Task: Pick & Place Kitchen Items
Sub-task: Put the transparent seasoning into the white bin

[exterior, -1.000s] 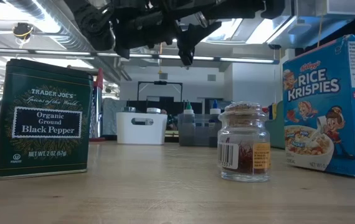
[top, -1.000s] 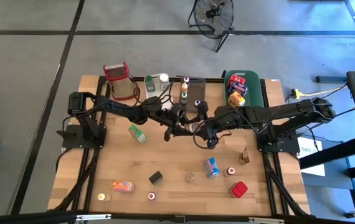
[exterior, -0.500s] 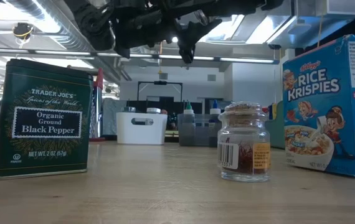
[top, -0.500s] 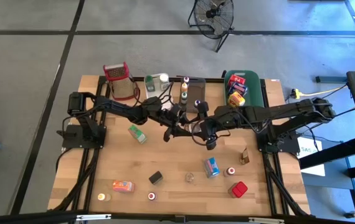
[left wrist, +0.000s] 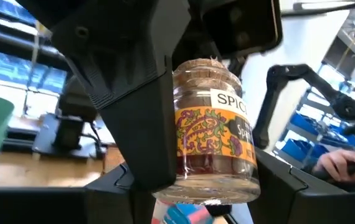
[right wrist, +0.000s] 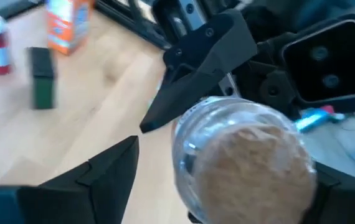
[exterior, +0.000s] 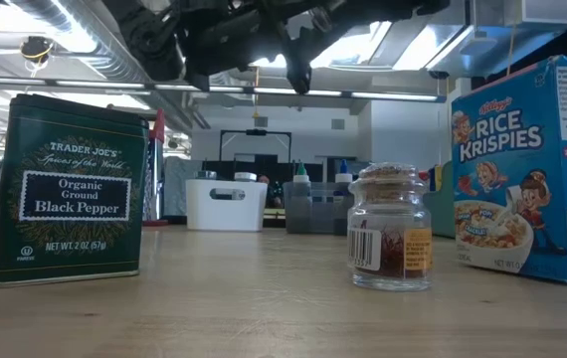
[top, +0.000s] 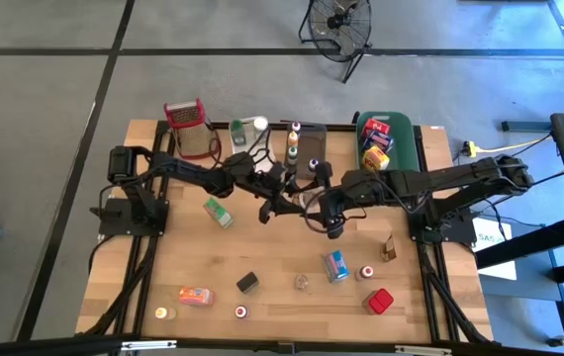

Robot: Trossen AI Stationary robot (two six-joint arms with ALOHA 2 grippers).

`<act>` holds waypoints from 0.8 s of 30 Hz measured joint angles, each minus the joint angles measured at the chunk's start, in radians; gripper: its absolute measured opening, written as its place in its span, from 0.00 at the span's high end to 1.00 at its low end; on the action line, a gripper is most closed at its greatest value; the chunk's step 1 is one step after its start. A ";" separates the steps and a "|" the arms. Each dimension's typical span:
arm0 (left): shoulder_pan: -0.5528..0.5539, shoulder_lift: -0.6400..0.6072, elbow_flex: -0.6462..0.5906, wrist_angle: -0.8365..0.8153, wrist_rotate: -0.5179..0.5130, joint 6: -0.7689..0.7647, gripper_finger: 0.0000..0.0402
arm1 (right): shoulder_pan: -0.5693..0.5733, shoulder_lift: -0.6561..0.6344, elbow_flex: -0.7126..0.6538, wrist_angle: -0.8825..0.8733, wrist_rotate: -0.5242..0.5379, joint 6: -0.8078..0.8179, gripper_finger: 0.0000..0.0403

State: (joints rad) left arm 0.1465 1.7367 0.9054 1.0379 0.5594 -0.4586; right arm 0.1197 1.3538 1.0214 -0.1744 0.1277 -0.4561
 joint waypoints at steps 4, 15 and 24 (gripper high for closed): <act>0.003 0.000 0.001 0.071 -0.009 -0.010 0.54 | 0.023 -0.021 0.000 0.028 0.113 0.047 0.24; 0.038 -0.048 0.007 0.421 0.109 -0.043 0.54 | 0.099 -0.059 -0.011 -0.059 0.297 0.184 0.24; 0.047 -0.060 0.005 0.407 0.120 -0.018 0.54 | 0.145 -0.072 -0.006 0.018 0.288 0.240 0.24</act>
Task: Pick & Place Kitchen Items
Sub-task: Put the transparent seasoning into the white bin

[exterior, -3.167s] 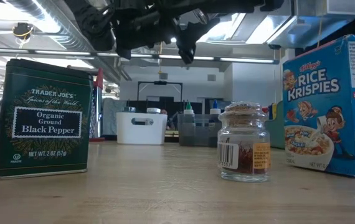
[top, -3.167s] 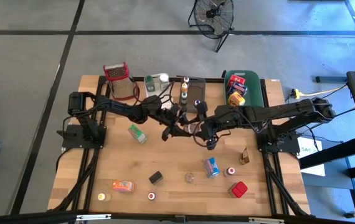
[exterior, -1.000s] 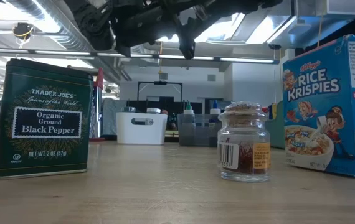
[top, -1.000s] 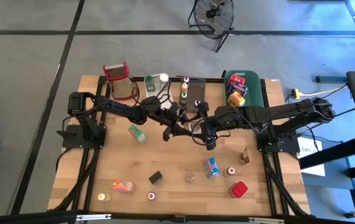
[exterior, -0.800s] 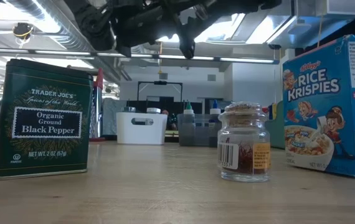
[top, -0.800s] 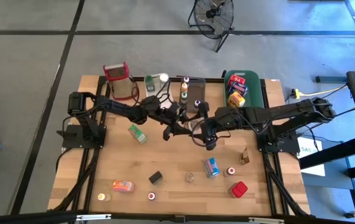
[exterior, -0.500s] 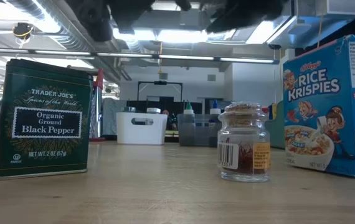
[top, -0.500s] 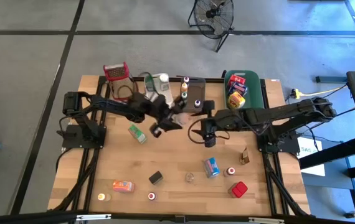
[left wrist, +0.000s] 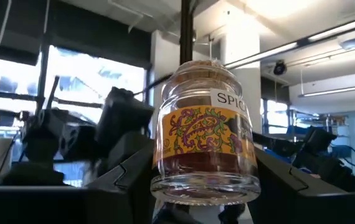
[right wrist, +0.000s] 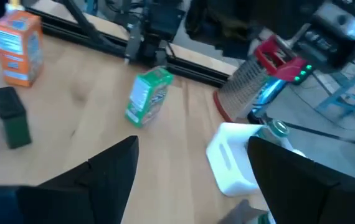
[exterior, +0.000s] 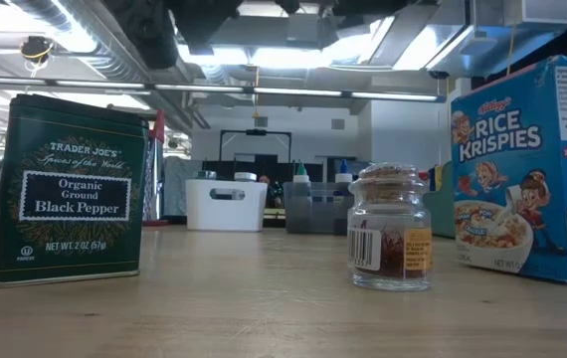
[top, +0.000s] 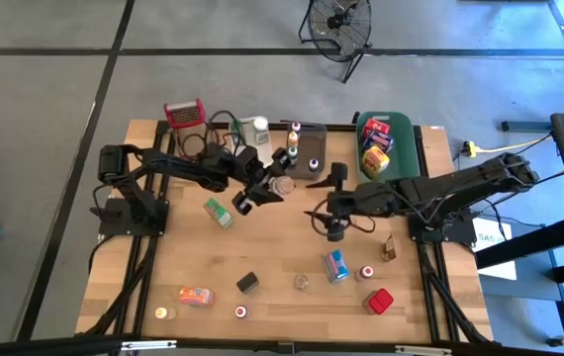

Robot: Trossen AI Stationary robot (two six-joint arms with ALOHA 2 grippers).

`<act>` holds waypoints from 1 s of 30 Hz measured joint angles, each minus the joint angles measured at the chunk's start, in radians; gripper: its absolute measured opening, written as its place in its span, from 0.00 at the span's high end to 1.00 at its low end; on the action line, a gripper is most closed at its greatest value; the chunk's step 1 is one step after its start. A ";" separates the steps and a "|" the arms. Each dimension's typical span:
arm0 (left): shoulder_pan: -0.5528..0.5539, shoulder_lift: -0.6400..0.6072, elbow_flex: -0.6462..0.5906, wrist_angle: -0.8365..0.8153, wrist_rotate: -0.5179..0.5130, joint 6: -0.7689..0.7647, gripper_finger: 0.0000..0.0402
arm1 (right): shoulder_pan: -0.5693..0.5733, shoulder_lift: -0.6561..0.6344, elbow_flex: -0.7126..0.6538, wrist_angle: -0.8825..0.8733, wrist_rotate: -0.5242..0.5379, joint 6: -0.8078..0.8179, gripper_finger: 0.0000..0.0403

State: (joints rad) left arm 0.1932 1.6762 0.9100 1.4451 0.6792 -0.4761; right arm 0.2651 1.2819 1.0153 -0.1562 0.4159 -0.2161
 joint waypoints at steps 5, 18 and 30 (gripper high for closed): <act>0.008 -0.002 -0.003 -0.006 0.020 -0.006 0.54 | 0.010 0.000 0.000 0.008 -0.108 0.007 0.24; 0.038 -0.013 -0.003 -0.181 0.047 0.235 0.54 | 0.040 -0.002 0.001 0.096 -0.257 0.089 0.24; 0.039 -0.014 -0.004 -0.249 -0.008 0.352 0.54 | 0.064 -0.002 0.002 0.255 0.100 -0.016 0.24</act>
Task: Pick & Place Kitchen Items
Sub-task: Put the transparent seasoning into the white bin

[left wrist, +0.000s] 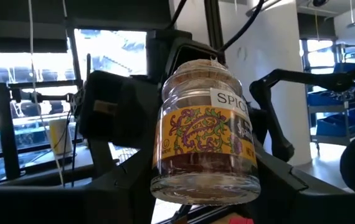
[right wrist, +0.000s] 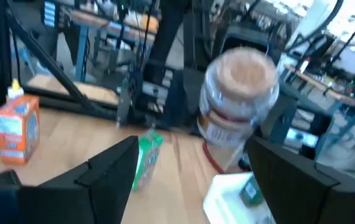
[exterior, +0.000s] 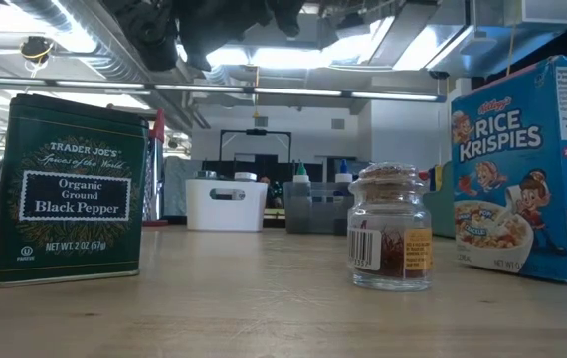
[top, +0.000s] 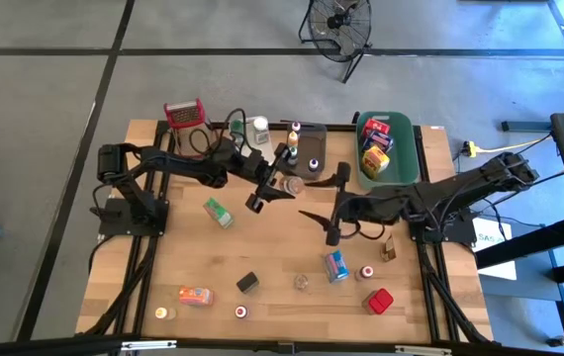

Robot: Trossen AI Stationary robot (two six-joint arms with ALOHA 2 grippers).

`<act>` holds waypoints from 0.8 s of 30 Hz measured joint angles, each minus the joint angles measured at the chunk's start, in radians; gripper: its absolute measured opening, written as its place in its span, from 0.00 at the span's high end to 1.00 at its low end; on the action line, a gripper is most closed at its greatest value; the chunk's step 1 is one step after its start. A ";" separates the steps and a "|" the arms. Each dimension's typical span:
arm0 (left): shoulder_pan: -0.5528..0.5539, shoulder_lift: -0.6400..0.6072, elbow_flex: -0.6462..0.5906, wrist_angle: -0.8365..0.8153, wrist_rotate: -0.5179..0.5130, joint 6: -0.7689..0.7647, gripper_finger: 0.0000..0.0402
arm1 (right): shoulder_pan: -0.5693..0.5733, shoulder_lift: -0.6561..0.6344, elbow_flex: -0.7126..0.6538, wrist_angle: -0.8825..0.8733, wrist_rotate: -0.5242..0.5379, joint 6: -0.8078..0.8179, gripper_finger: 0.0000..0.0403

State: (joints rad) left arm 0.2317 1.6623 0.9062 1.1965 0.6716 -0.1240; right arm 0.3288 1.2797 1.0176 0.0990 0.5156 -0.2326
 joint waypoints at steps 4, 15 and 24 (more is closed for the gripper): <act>0.000 0.000 0.000 0.000 -0.002 0.007 0.53 | -0.002 0.002 0.000 0.072 0.000 -0.050 0.24; -0.002 0.000 0.002 0.031 -0.010 0.008 0.53 | -0.059 0.108 0.002 0.273 -0.004 -0.161 0.24; -0.002 0.000 0.003 0.058 0.002 0.007 0.53 | -0.053 0.136 0.002 0.416 -0.033 -0.272 0.24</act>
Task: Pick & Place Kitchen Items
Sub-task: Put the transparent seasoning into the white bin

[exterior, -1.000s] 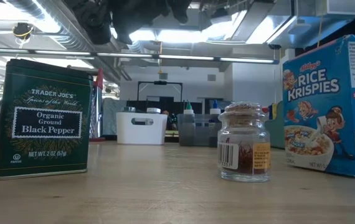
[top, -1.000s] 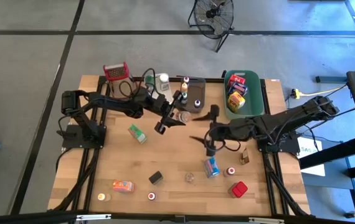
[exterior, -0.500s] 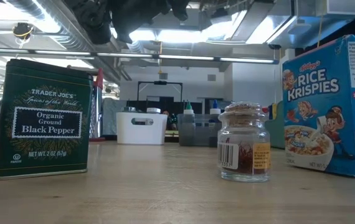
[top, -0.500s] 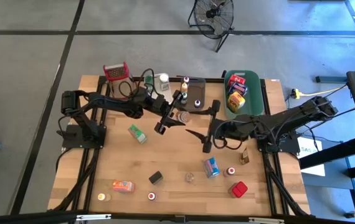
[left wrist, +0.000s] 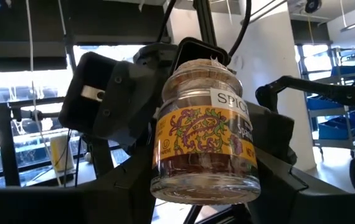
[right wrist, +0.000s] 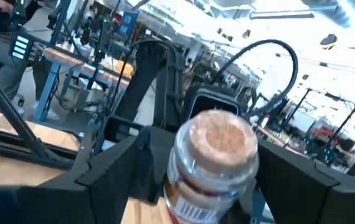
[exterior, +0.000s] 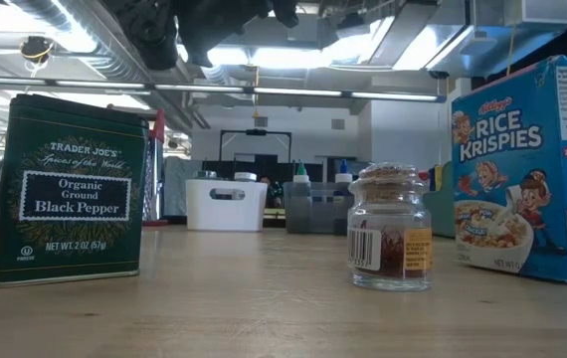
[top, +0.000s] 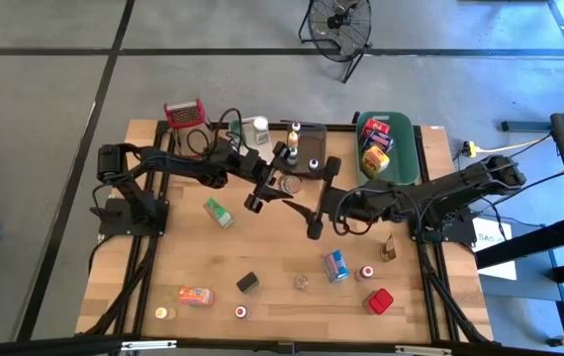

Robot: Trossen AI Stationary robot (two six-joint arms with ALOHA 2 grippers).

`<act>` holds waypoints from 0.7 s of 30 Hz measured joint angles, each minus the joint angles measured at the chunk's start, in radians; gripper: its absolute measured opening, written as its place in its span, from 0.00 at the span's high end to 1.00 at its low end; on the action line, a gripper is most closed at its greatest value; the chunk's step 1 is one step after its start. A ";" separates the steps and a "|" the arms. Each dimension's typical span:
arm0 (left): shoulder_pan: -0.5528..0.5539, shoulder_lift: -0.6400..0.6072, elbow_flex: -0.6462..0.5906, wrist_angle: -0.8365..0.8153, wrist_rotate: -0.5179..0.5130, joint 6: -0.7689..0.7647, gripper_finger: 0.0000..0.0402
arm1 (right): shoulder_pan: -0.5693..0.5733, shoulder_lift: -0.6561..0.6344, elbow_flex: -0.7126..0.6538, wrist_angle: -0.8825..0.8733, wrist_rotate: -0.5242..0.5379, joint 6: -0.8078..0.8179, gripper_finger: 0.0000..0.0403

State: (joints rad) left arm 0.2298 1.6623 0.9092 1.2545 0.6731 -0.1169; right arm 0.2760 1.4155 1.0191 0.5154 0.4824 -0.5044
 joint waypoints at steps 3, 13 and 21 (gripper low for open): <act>0.000 0.000 0.000 -0.001 0.000 0.000 0.53 | -0.001 0.000 0.000 0.008 -0.018 -0.005 0.24; 0.000 0.000 0.000 0.012 -0.004 0.016 0.53 | -0.044 0.000 0.000 0.007 -0.104 0.049 0.24; -0.011 -0.001 0.001 0.029 -0.005 0.025 0.53 | -0.066 0.000 0.000 0.008 -0.132 0.068 0.27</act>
State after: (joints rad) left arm 0.2189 1.6611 0.9100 1.2839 0.6679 -0.0922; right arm 0.2100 1.4155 1.0187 0.5235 0.3502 -0.4367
